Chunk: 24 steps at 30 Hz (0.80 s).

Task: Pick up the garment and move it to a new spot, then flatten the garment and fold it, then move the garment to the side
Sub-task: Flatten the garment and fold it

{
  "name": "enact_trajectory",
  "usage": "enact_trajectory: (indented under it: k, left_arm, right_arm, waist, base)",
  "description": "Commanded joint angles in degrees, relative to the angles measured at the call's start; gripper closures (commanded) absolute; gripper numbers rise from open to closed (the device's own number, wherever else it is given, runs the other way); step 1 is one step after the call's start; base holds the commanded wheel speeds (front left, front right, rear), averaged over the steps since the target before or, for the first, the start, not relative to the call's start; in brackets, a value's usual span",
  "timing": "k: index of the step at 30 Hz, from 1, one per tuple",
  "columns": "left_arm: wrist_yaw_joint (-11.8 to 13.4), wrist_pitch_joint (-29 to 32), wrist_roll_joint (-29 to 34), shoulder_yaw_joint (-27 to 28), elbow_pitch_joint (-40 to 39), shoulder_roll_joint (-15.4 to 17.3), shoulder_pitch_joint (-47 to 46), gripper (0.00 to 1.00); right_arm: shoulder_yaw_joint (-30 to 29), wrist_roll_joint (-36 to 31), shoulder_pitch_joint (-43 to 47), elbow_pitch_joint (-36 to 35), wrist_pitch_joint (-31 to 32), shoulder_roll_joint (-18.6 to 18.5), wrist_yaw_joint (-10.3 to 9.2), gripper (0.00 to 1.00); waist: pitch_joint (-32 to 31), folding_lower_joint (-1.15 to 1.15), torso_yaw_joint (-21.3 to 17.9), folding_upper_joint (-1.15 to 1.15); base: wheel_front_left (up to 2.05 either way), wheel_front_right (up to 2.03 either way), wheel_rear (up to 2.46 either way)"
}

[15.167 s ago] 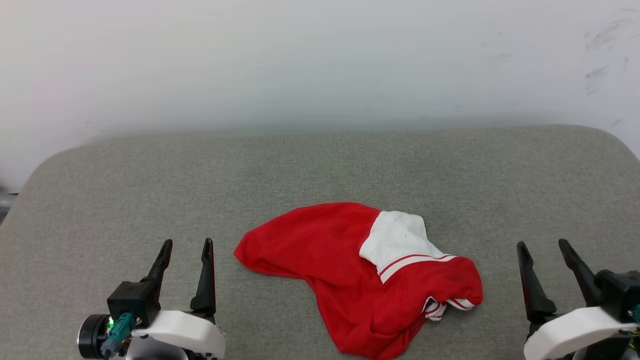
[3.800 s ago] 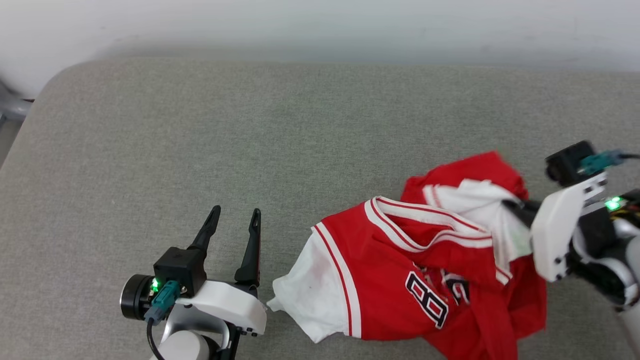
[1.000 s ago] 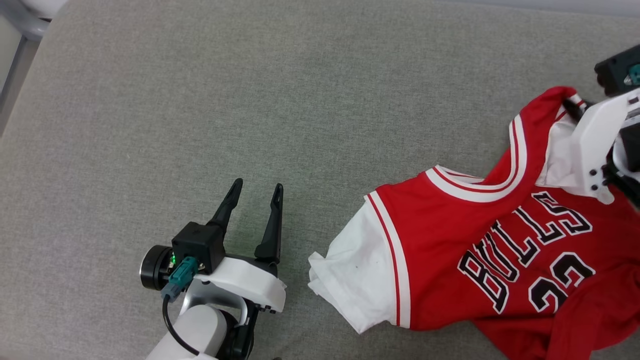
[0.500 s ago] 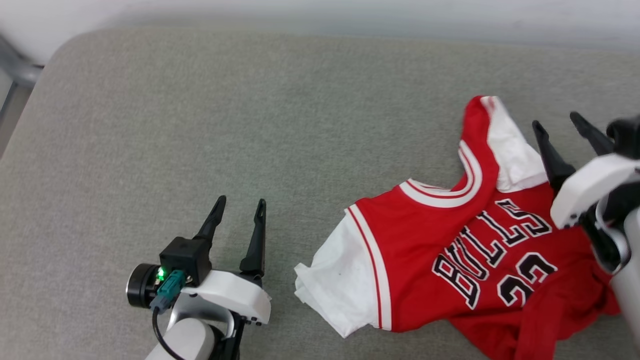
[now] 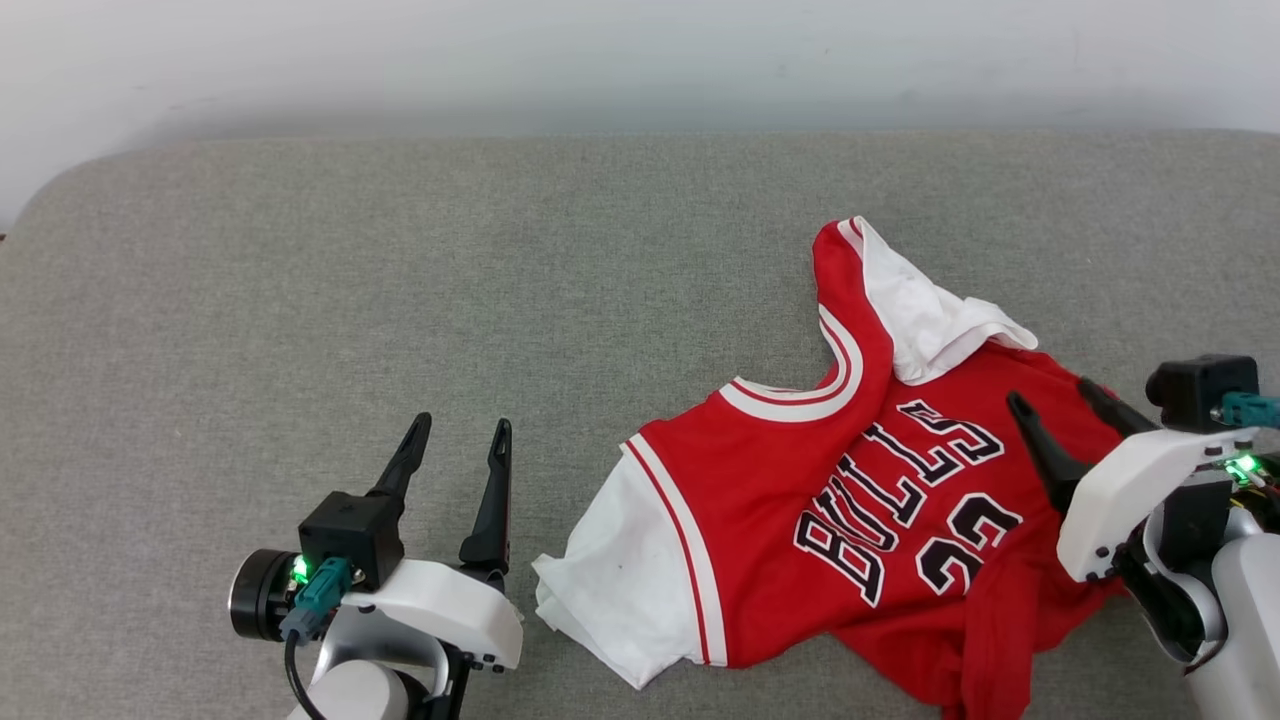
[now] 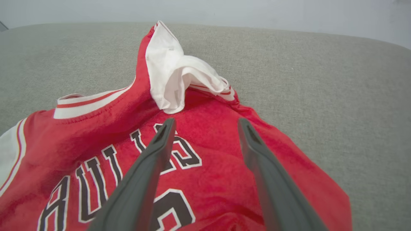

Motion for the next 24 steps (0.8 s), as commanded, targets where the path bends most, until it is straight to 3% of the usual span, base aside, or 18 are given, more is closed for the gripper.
enact_trajectory:
  k: [1, 8, 19, 20, 21, 24]
  left_arm:
    - [0.1, 0.3, 0.1, -0.1, -0.4, 0.3, 0.2, 0.0]
    - [-0.4, 0.5, 0.6, -0.8, -1.3, 0.1, -1.6, 0.0]
    - [-0.9, -0.5, 0.7, -1.3, -0.3, -1.1, -4.0, 0.0]
    - [-0.9, -0.7, 0.7, -1.4, -0.1, -1.2, -4.1, 0.0]
    - [-0.9, -0.7, 0.6, -1.4, 0.0, -1.3, -4.2, 0.0]
    - [-1.0, -1.1, 0.5, -1.4, 0.5, -1.6, -4.6, 0.0]
  right_arm:
    - [0.2, 0.3, 0.1, -0.8, 1.8, -0.4, -0.06, 0.0]
    - [2.9, 0.2, -5.8, -2.8, 8.6, -3.4, -0.06, 0.0]
    - [16.6, 0.6, -15.8, 0.2, 17.6, -11.0, -0.06, 0.0]
    - [17.2, 0.9, -16.8, 0.6, 17.5, -11.4, -0.06, 0.6]
    - [17.4, 1.4, -17.5, 1.0, 17.3, -11.6, -0.06, 1.0]
    - [16.5, 2.2, -19.4, 2.8, 16.1, -11.9, -0.06, 1.0]
  waist:
    - [0.4, 0.01, -0.1, 0.0]
    - [2.9, 0.01, 1.3, 0.0]
    - [7.1, 0.01, 3.7, 0.0]
    - [7.3, 0.01, 3.9, 0.0]
    - [7.5, 0.01, 4.0, 0.0]
    - [7.9, 0.01, 4.2, 0.0]
  base:
    - [0.0, 0.0, 0.0]
    - [0.0, 0.0, 0.0]
    - [0.0, 0.0, 0.0]
    - [0.0, 0.0, 0.0]
    - [0.0, 0.0, 0.0]
    - [0.0, 0.0, 0.0]
